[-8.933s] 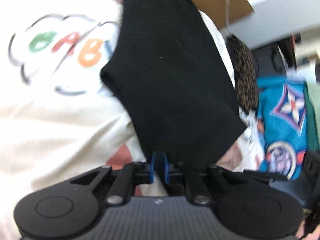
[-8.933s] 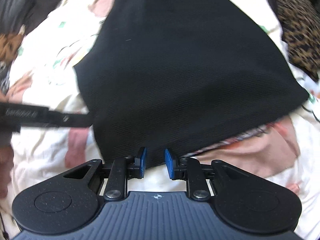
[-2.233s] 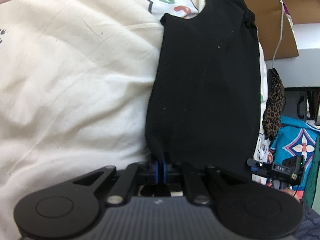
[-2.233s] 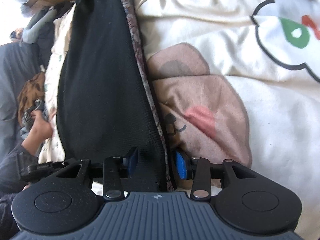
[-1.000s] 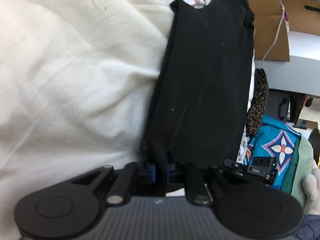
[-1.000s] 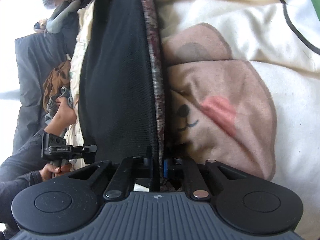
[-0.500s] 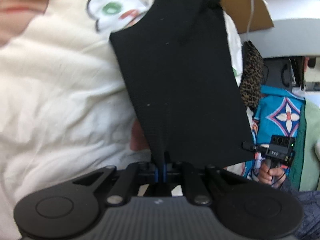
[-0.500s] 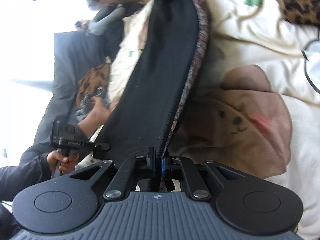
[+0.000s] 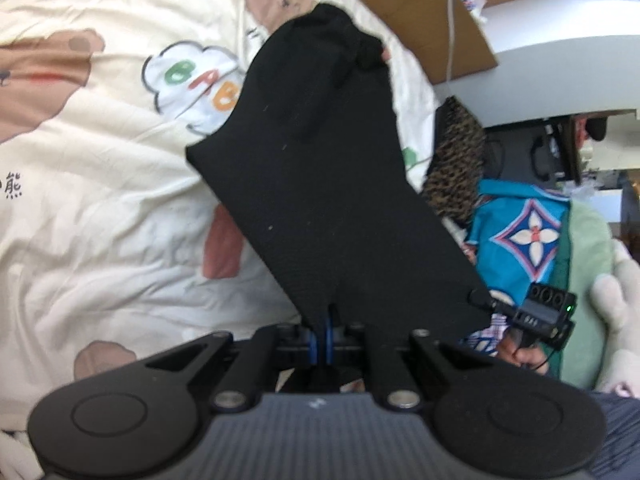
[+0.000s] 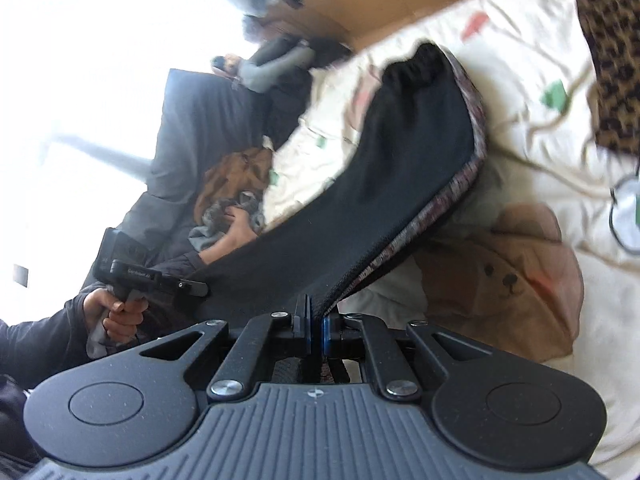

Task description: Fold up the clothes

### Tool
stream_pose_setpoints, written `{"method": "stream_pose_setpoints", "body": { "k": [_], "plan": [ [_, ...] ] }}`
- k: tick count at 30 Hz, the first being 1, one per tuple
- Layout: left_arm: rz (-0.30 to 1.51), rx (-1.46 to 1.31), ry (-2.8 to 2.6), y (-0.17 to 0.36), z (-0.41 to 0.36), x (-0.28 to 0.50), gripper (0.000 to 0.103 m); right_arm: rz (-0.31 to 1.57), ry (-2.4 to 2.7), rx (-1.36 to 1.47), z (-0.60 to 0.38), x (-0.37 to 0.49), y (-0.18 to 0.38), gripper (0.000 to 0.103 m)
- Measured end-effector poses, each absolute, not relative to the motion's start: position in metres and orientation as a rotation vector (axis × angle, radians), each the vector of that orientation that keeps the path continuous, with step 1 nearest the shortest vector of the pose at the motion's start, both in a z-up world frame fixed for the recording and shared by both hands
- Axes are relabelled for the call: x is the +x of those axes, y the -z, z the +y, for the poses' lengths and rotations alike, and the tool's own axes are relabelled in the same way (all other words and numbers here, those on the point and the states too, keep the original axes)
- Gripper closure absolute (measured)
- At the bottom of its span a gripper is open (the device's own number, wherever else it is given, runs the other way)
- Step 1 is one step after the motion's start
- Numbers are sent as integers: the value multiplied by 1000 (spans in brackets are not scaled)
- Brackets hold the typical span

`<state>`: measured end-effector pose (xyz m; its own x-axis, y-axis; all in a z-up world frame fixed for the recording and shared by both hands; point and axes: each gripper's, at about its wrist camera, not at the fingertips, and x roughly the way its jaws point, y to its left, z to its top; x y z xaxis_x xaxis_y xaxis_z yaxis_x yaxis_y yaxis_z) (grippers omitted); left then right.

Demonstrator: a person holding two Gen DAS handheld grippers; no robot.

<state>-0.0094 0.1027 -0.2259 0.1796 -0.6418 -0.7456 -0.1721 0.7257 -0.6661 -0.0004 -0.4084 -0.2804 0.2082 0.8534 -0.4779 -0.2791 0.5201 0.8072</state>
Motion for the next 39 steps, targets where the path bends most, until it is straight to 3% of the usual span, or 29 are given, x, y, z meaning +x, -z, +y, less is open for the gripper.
{"method": "stream_pose_setpoints", "body": {
  "k": [17,39],
  "plan": [
    [1366,-788,384,165,106,-37,99,1026,-932,634,-412,-12,227,99],
    [1349,-825,255,238,121,22,99,1119,-728,718,-389,35,298,99]
  ]
}}
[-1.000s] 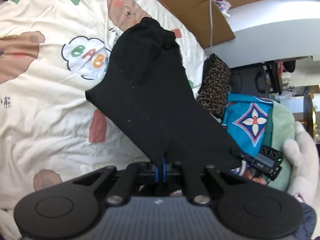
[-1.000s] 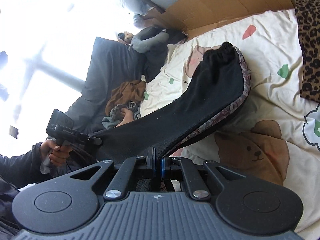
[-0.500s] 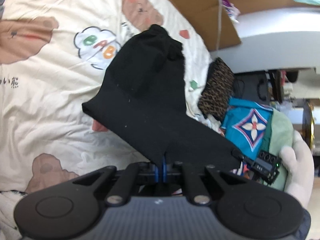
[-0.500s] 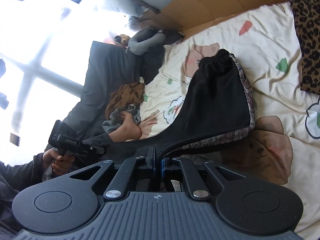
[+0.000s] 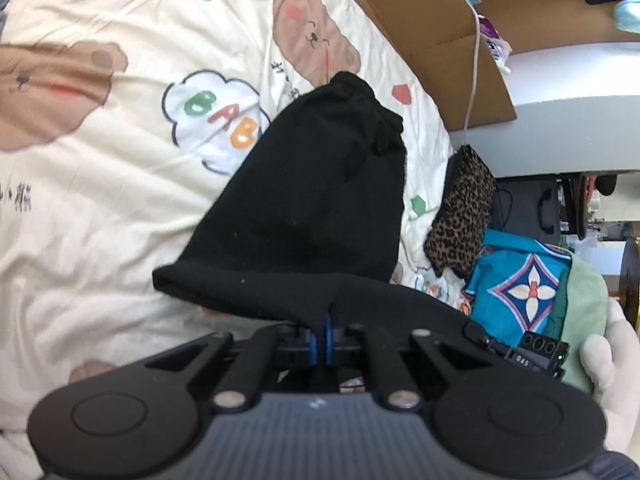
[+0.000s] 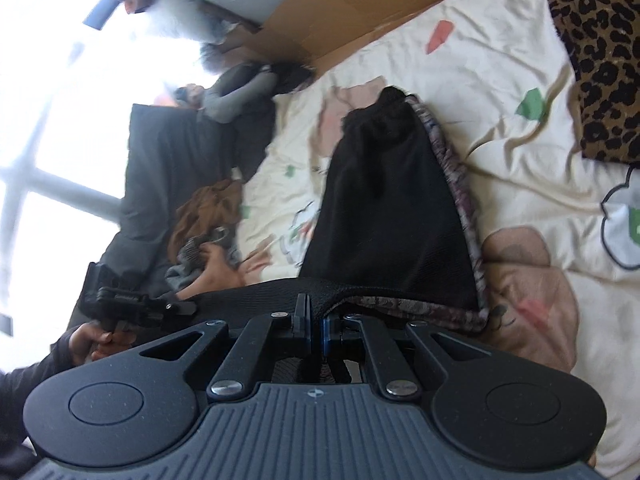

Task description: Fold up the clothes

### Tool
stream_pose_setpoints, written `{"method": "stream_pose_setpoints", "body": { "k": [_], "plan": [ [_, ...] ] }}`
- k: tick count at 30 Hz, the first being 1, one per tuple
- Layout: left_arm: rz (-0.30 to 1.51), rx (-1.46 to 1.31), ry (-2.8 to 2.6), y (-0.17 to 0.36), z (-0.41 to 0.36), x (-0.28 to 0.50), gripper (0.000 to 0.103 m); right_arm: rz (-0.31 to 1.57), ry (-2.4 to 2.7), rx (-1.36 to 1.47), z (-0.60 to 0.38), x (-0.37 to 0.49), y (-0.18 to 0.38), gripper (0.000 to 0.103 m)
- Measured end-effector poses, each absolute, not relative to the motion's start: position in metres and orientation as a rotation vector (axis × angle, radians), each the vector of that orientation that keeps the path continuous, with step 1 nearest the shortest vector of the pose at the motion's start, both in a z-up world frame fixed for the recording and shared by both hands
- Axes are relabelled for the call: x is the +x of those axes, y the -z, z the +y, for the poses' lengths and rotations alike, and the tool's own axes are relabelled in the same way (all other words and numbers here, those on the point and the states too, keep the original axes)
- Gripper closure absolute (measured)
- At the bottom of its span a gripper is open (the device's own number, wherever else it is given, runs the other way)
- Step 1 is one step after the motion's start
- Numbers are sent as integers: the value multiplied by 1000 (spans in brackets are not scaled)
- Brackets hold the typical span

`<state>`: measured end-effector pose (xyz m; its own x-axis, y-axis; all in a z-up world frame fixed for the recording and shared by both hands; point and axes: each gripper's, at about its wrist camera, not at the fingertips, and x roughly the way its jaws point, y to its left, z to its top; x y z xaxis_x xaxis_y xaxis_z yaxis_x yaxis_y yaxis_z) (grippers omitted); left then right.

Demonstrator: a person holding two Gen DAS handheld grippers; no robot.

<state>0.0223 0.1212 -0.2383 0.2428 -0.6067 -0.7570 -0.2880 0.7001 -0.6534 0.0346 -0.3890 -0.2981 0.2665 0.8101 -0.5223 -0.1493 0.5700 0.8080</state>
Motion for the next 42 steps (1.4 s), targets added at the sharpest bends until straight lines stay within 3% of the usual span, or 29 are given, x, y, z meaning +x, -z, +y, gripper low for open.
{"method": "stream_pose_setpoints", "body": {
  "k": [17,42],
  "plan": [
    [1336,-809,155,264,123,79,98,1219,-582,621,-365,71,292,99],
    [1287,-871,131,343,132,144,98,1216,-431,731,-354,131,357,99]
  ]
}}
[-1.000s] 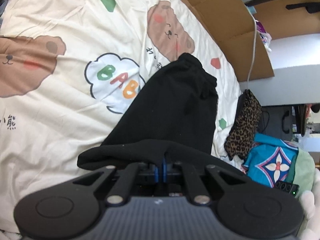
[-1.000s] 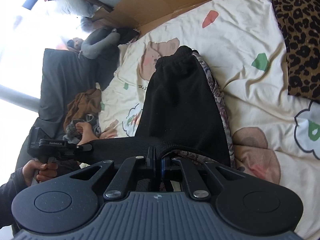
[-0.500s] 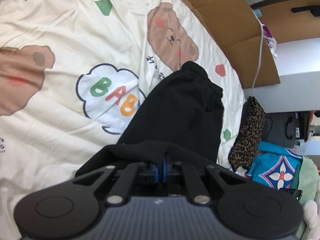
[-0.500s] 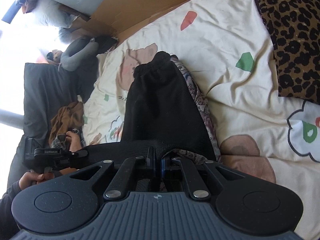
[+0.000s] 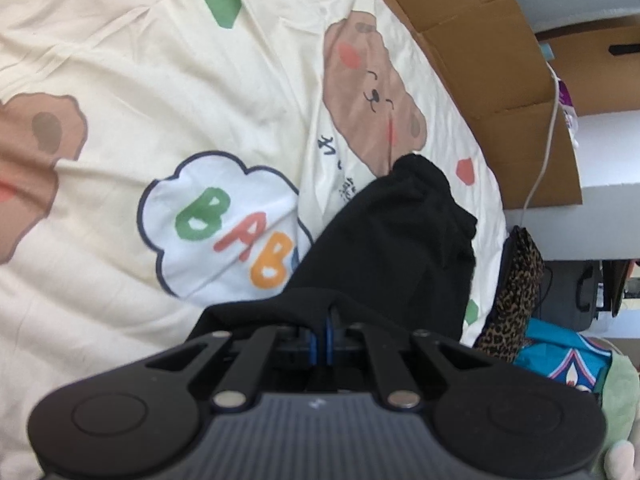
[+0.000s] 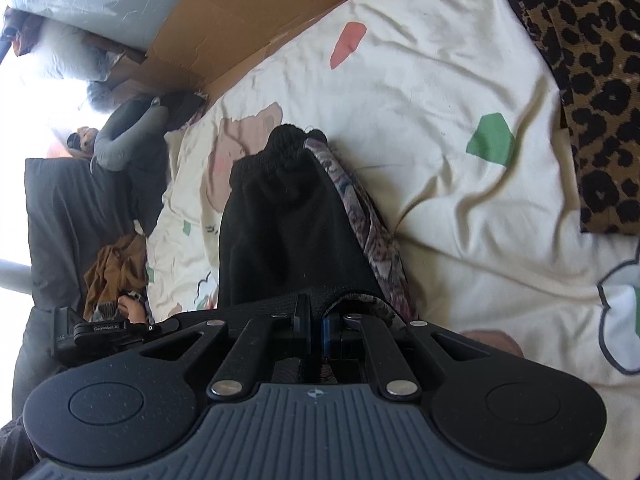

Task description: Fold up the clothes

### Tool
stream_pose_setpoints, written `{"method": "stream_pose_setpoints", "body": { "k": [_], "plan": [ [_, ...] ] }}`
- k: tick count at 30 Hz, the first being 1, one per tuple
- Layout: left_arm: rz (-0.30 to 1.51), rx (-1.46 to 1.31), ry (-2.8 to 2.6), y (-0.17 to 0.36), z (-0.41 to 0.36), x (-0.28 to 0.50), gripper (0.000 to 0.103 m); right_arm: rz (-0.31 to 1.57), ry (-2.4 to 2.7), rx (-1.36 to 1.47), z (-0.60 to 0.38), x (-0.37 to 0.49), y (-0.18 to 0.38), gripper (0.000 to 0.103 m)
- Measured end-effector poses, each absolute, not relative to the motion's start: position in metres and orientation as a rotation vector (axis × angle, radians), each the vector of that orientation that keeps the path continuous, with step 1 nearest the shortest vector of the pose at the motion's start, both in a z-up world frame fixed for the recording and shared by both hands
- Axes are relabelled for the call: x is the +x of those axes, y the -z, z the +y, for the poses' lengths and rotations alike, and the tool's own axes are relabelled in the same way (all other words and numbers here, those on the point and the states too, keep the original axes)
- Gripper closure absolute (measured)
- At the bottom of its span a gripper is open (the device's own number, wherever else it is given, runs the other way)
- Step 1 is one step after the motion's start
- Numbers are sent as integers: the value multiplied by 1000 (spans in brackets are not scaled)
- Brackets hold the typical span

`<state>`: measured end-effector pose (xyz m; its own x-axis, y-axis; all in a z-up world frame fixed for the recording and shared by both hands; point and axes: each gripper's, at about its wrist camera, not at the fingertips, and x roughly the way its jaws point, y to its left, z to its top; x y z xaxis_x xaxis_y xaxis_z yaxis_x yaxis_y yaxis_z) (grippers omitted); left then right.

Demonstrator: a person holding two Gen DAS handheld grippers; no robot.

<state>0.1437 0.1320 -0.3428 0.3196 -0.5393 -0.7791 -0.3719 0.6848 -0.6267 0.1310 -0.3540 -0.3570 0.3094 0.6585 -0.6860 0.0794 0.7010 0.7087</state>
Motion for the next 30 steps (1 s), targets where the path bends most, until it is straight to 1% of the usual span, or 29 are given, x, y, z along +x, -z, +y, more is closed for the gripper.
{"method": "stream_pose_setpoints", "body": {
  "k": [4,11,14,15,16,17,18,19,20,21,22,23,27,29,30],
  "plan": [
    [1235,-922,151,347,137,152,98,1179,-412,749,-358,139,361,99],
    [1218,-922,172,363,132,167,98,1181,-370,776,-363,146,383,99],
    [1225,-907,178,372,129,170,98,1185,-372,762,-361,147,387,95],
    [1230,-908,182,375,129,171,97,1185,-378,766,-360,147,388,89],
    [1233,-917,187,378,130,171,95,1184,-383,770,-360,148,389,84],
    [1233,-927,192,380,131,171,90,1184,-388,774,-359,148,390,72],
    [1227,-937,196,382,132,170,87,1183,-393,779,-358,148,391,64],
    [1218,-945,199,383,134,168,82,1184,-399,782,-358,148,391,61],
    [1209,-949,201,383,135,166,76,1192,-414,782,-356,149,392,61],
    [1203,-948,198,383,136,165,72,1199,-427,782,-354,149,393,61],
    [1200,-945,193,384,137,164,65,1202,-437,784,-353,149,393,61],
    [1199,-942,188,384,137,163,63,1203,-445,791,-353,150,394,61],
    [1174,-965,209,382,140,168,63,1199,-448,820,-353,156,393,61],
    [1154,-990,216,379,140,172,62,1190,-450,825,-354,162,390,48],
    [1150,-994,215,378,140,175,62,1187,-448,829,-354,166,389,46]
  ]
}}
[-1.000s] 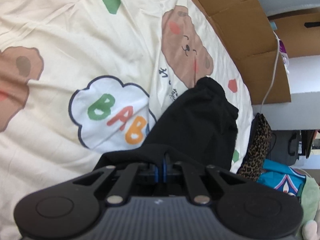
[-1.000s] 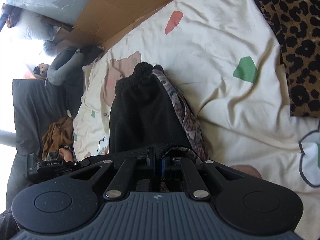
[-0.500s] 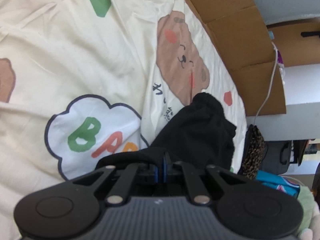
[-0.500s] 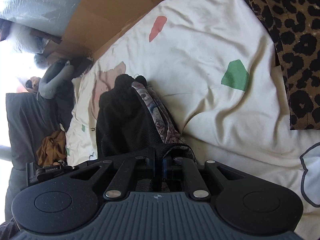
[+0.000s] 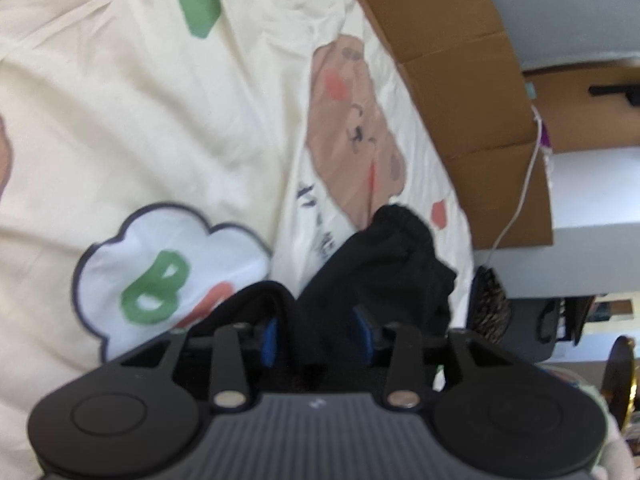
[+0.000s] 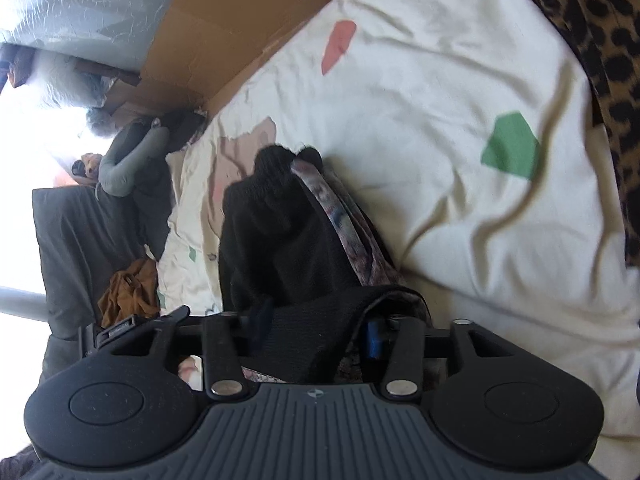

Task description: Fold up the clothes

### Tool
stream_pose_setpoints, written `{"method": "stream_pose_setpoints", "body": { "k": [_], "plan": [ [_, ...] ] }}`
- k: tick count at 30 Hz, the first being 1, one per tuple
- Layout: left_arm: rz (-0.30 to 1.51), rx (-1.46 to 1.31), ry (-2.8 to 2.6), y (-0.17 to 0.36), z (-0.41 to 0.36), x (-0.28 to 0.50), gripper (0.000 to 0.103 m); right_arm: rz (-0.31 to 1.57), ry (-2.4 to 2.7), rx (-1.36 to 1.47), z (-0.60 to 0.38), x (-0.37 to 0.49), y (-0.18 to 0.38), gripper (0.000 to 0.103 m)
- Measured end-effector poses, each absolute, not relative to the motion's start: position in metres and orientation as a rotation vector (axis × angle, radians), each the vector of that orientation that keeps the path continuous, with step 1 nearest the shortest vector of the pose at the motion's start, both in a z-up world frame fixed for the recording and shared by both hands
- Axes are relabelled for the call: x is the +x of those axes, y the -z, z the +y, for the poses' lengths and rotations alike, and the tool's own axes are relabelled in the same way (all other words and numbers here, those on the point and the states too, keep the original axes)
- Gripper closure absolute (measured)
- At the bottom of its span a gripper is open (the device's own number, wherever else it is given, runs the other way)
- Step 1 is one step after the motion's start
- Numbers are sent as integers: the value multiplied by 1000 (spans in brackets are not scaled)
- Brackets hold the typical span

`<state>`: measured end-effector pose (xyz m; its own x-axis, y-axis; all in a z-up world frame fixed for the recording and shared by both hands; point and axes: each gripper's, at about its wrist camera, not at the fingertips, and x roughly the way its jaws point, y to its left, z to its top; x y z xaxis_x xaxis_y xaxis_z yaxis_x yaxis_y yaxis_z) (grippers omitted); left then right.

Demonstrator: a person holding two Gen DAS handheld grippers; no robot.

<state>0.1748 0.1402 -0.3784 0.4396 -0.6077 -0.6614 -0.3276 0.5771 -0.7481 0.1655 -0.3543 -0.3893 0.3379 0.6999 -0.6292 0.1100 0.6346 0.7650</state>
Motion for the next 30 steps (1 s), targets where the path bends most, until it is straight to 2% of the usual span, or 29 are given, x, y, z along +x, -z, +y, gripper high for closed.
{"method": "stream_pose_setpoints", "body": {
  "k": [14,18,22,29,30],
  "plan": [
    [1089,-980,211,370,150,201,63,1090,-363,789,-368,196,373,41],
    [1068,-926,229,357,158,202,63,1066,-388,653,-364,193,359,41],
    [1080,-747,243,349,157,199,63,1012,-412,513,-360,186,353,41],
    [1118,-572,243,358,148,192,64,940,-419,444,-359,182,371,46],
    [1115,-573,249,358,147,191,64,938,-423,432,-357,183,374,51]
  ]
}}
